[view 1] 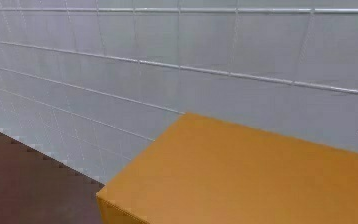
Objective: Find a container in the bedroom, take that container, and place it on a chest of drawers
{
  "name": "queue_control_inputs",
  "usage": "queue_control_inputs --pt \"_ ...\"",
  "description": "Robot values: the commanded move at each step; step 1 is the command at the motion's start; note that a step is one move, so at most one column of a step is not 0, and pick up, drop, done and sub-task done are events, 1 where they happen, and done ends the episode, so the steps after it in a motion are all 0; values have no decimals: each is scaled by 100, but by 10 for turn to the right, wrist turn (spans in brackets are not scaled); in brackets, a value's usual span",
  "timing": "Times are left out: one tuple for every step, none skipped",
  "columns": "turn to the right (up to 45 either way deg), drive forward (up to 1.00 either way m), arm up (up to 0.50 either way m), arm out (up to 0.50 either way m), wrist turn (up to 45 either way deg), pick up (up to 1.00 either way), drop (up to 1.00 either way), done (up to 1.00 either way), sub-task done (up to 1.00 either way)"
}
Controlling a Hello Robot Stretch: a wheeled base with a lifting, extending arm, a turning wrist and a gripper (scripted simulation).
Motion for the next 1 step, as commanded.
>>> queue_control_inputs --pt "0 0 0 0 0 0 0 100 0"
